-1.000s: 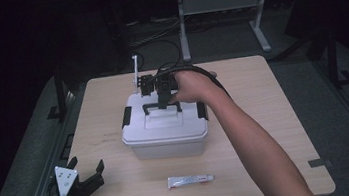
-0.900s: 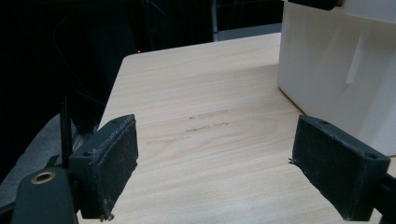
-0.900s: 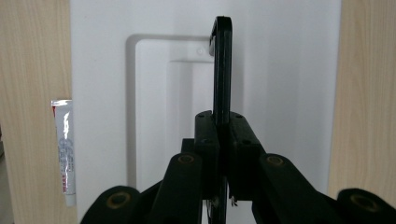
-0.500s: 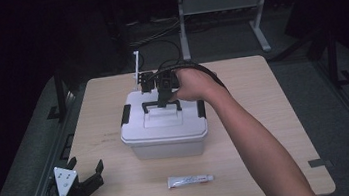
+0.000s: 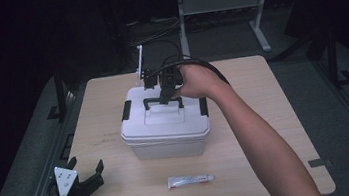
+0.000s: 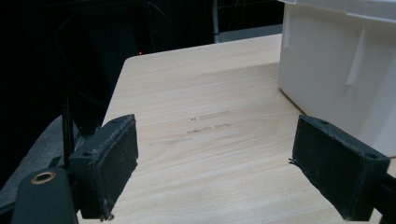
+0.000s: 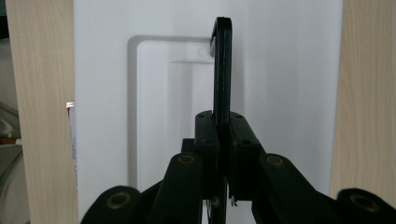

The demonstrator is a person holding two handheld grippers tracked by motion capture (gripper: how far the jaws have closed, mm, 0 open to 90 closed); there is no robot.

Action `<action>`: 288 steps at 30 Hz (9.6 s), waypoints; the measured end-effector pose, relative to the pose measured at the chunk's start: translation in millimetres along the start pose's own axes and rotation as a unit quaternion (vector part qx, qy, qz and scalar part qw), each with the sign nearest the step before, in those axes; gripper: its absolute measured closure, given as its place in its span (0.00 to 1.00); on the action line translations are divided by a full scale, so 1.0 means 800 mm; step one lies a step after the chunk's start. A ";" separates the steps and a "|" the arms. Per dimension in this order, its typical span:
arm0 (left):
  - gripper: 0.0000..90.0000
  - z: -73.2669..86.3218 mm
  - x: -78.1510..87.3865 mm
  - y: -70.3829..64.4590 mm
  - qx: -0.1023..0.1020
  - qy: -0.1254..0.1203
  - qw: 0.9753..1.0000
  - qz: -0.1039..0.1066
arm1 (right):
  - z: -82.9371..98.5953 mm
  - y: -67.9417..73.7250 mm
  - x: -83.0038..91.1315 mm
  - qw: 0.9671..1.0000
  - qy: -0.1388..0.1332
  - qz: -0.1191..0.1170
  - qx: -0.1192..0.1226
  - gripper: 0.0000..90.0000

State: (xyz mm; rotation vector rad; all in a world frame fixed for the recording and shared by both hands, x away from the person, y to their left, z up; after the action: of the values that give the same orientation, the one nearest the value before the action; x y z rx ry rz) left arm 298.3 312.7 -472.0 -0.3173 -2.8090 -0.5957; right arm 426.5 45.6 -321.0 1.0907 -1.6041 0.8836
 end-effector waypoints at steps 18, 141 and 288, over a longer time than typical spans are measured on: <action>0.15 0.000 -0.001 0.000 0.003 -0.001 1.000 0.000 | 0.026 -0.006 0.031 1.000 -0.008 0.012 -0.006 0.93; 0.15 0.001 -0.002 -0.001 -0.006 0.004 1.000 -0.004 | 0.386 -0.059 -0.086 0.975 0.040 -0.019 -0.219 0.93; 0.15 0.004 0.004 0.011 0.015 -0.003 1.000 -0.009 | 0.183 0.163 -0.192 0.997 0.039 -0.048 0.041 0.78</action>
State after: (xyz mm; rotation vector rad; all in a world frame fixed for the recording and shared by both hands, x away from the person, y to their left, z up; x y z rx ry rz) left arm 297.2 321.9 -470.6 -0.2881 -2.8262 -0.5560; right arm 278.4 -7.5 -513.7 1.1665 -1.4504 0.9239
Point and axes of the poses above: each handheld gripper's, and its own axes: x roughly backward along the jaws, z roughly out of its underside, y roughly to its left, the point moved 8 cm from there along -x, roughly forward along the jaws, and after that the axes turned 15 degrees about -x, right-handed, at the moved point
